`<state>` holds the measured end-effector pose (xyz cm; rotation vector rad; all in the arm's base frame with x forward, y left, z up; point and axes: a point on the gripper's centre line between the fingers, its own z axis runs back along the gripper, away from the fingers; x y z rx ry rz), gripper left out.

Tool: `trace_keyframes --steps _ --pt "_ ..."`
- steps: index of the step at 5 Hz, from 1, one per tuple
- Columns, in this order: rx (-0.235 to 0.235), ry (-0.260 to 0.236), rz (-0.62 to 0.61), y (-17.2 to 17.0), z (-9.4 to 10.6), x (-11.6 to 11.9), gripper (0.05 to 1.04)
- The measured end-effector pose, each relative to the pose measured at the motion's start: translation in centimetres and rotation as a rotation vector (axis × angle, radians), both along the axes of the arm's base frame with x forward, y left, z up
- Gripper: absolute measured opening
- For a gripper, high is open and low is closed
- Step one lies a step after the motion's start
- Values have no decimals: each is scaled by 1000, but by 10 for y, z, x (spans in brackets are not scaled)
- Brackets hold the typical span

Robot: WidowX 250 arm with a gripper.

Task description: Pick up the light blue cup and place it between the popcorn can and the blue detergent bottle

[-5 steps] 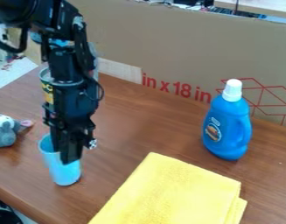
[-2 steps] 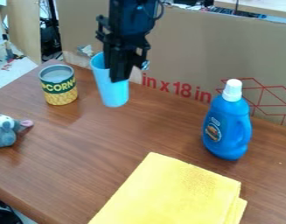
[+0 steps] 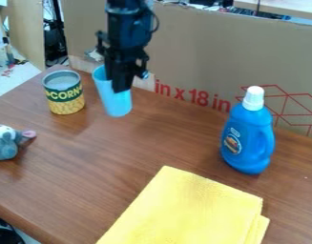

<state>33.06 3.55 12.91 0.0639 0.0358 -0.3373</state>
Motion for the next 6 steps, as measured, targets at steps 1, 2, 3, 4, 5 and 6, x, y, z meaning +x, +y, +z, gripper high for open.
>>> trace_keyframes --steps 1,2,3,4,5,6 --pt "-85 5 -46 -2 -23 10 86" --pt "-104 60 -85 -5 -43 16 86" --pt "-135 84 -131 -20 -53 23 86" --pt "-146 85 -164 -33 -55 30 86" --pt "-143 74 -147 -33 -58 30 86" --pt "-123 75 -132 -30 -59 29 106"
